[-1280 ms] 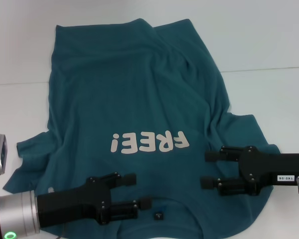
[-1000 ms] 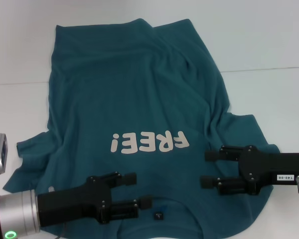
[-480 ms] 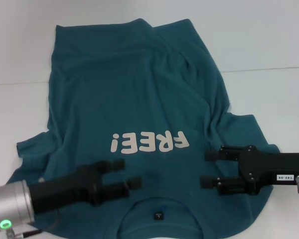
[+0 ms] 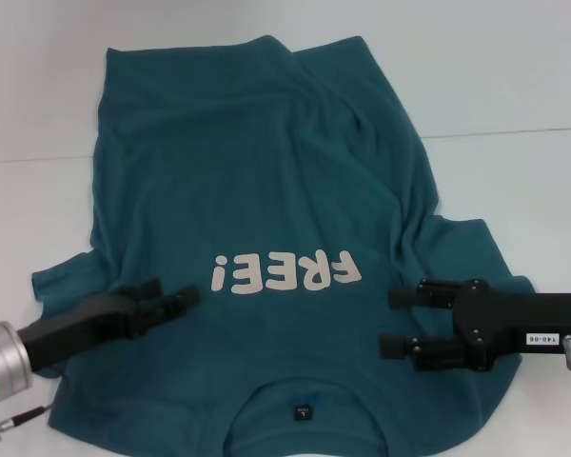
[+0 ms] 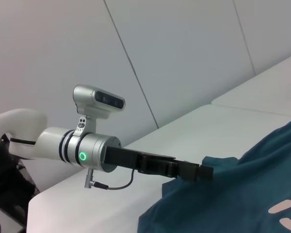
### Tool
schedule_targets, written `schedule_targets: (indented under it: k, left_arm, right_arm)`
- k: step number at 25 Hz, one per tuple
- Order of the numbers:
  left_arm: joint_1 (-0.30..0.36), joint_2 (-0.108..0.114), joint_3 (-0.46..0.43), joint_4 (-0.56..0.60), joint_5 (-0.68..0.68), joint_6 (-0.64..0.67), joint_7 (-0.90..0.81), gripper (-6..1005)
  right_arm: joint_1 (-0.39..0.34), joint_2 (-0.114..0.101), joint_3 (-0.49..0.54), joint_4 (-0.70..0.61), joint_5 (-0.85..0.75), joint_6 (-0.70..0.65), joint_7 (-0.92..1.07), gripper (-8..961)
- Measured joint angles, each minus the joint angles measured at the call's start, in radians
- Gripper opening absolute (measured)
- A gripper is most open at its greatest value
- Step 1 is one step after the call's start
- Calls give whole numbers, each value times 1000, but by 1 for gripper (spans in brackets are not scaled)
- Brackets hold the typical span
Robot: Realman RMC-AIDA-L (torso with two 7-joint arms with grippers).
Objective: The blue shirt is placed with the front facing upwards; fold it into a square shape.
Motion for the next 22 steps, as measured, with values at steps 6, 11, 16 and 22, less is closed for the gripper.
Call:
schedule_targets:
  k: [6,11,16,22]
  left_arm:
    - [24,23,0,77,19,0,-77,874]
    - [50,34,-1,156,49,11,-157,875]
    - [64,45,-8,203,86,10,-205,875]
    - [68,52,-38,227,114,1,-215,874]
  right_arm:
    - [0,5,14,2,1,1,1,887]
    - [0,8,22,5,1,2,2,887]
    - [0,9,24,6,1,2,2,887]
    - [-3,9,24,5,1,2,2,887]
